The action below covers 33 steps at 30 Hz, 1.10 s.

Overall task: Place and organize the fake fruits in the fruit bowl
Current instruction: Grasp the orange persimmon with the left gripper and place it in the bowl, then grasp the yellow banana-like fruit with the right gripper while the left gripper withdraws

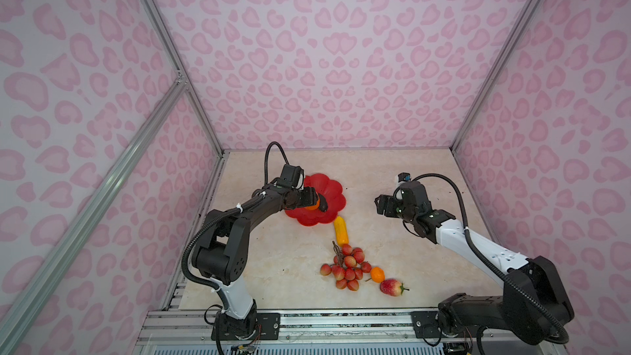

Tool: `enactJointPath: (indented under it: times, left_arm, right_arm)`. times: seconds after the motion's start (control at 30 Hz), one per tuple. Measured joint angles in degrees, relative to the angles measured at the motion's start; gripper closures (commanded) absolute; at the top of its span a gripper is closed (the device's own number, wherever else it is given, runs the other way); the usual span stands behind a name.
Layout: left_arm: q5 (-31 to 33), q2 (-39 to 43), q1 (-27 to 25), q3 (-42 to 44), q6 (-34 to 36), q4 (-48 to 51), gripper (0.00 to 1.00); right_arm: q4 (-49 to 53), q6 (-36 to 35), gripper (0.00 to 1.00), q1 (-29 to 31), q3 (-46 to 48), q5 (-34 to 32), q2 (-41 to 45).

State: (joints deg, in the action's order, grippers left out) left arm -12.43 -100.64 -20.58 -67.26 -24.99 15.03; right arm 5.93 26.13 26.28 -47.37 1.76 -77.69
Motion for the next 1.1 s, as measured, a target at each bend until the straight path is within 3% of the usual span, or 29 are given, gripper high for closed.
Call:
enactJointPath:
  times: [0.33,0.5,0.77,1.1]
  left_arm:
    - [4.8,15.0,0.0,2.4,1.7,-2.8,0.17]
    - [12.7,26.9,0.1,9.2,2.6,-6.7,0.13]
    - [24.3,43.6,0.3,21.1,2.6,-13.2,0.09]
    - [28.9,50.4,0.6,25.7,2.1,-15.1,0.08]
  right_arm:
    - [-1.2,3.3,0.18,13.1,-3.2,-1.7,-9.5]
    - [-2.9,6.2,0.24,17.9,-6.5,-2.1,-16.5]
    - [-3.2,9.3,0.33,20.1,-11.2,-2.6,-25.8]
    - [-3.4,12.4,0.69,20.3,-11.5,-4.4,-28.5]
